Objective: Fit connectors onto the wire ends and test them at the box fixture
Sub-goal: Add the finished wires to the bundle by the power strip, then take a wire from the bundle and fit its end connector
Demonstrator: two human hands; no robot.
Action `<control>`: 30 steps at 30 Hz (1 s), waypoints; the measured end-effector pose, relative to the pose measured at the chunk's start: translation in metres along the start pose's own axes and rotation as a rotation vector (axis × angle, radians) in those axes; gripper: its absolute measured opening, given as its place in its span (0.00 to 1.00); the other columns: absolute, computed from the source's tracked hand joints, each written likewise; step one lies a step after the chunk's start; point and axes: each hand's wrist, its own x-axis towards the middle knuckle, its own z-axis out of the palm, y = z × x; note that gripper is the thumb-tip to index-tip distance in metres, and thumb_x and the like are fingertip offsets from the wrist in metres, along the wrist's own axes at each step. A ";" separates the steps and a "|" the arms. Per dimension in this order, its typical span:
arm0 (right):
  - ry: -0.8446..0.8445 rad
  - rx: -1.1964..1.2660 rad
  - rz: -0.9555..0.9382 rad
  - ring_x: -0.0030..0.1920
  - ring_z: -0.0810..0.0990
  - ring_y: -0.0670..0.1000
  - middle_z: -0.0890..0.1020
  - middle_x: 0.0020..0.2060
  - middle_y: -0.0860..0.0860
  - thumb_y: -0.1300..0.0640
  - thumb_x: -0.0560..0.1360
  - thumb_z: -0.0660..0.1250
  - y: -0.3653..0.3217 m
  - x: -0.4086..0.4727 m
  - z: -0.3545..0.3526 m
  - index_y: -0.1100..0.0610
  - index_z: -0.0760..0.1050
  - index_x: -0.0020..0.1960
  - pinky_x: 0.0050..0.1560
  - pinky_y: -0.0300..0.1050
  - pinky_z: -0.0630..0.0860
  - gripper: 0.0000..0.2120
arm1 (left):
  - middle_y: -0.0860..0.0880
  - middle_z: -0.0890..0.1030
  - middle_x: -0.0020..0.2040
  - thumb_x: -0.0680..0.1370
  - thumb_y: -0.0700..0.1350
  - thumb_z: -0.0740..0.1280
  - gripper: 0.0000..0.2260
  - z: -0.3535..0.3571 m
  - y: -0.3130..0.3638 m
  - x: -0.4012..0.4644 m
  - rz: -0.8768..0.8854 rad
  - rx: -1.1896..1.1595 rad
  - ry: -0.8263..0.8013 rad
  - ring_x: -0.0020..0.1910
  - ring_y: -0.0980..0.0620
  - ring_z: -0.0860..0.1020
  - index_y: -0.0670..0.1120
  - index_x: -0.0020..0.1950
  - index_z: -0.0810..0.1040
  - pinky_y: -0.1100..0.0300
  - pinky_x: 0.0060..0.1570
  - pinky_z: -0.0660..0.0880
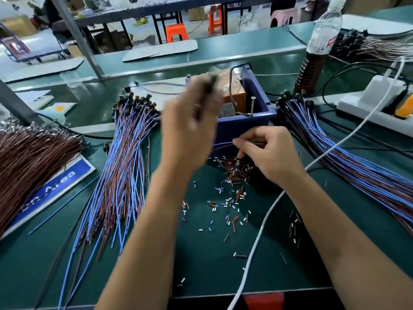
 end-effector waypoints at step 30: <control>0.023 0.323 0.133 0.22 0.70 0.46 0.81 0.27 0.54 0.56 0.78 0.73 0.015 -0.006 -0.014 0.60 0.83 0.41 0.23 0.35 0.65 0.09 | 0.52 0.82 0.41 0.79 0.42 0.70 0.02 0.044 -0.020 -0.064 -0.079 0.229 -0.228 0.40 0.47 0.79 0.46 0.50 0.82 0.50 0.38 0.74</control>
